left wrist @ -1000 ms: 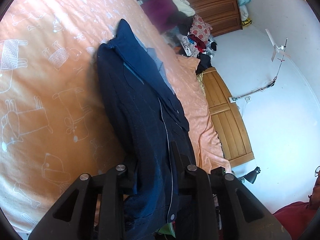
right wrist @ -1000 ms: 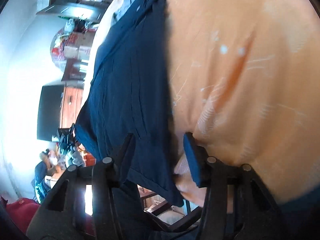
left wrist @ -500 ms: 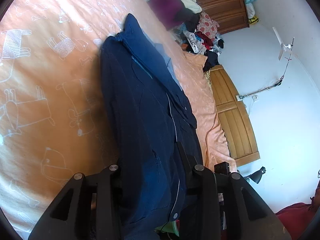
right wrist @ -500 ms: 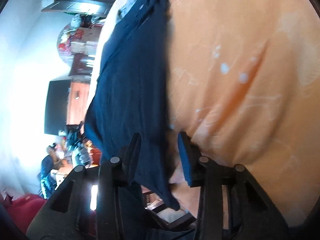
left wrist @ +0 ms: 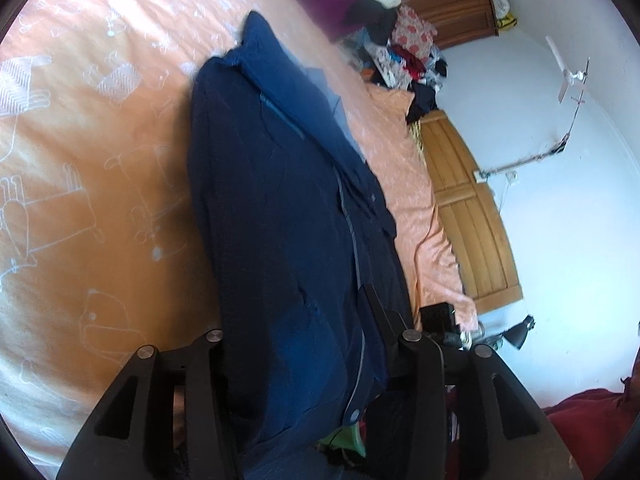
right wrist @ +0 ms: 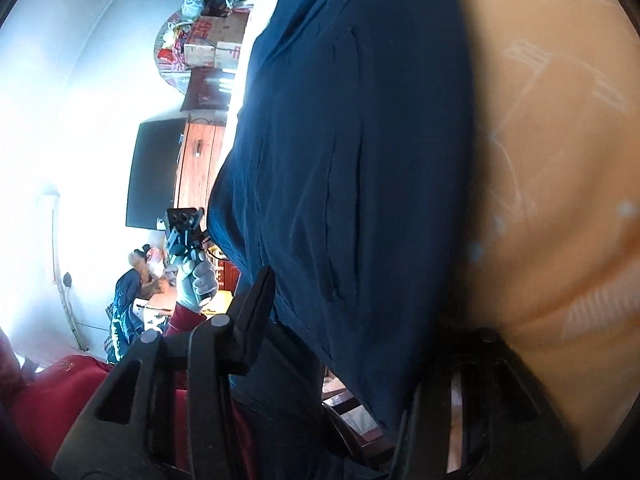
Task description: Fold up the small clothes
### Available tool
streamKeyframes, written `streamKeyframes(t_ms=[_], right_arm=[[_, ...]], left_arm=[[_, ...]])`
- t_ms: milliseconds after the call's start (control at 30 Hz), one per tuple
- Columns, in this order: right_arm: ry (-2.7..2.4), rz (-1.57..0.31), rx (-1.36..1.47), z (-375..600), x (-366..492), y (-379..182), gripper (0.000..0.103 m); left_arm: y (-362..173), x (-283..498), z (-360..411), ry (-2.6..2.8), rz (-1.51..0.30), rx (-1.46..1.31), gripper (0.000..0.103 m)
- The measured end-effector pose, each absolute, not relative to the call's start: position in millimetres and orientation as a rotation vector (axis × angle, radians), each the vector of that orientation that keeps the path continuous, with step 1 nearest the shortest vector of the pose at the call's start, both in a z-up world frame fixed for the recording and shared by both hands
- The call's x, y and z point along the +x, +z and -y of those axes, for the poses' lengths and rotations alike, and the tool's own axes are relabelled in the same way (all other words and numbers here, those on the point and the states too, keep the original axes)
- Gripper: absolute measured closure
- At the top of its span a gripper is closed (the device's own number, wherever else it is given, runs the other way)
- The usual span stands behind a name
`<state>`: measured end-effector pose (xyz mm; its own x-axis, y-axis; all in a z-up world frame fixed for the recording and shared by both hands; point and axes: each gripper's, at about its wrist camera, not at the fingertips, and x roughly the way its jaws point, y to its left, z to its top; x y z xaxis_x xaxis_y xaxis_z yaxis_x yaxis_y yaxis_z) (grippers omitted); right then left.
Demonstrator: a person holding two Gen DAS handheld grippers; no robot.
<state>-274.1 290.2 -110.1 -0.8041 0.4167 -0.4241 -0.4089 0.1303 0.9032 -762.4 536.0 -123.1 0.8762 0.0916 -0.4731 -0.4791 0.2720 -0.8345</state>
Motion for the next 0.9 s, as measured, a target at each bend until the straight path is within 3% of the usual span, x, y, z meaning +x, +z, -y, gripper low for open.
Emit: streamKeyframes(t_ms=[133, 800, 867, 900], right_arm=[[1.746, -1.753, 0.052, -281.1, -274.5, -96.5, 0.064], [1.700, -1.811, -0.015, -295.4, -290.1, -114.9, 0.066], [1.698, -1.802, -0.019, -295.2, -290.5, -113.4, 0.066], [1.698, -1.788, -0.033, -295.1, -291.6, -110.9, 0.066]], left_arm=[[-122.3, -764.9, -534.4, 0.370, -0.425, -1.215, 0.058], [-137.0, -737.8, -532.2, 0.092, -0.678, -1.146, 0.063], [-145.4, -734.2, -536.3, 0.126, -0.717, -1.150, 0.083], [-148.4, -734.1, -537.4, 0.134, -0.712, -1.155, 0.085]])
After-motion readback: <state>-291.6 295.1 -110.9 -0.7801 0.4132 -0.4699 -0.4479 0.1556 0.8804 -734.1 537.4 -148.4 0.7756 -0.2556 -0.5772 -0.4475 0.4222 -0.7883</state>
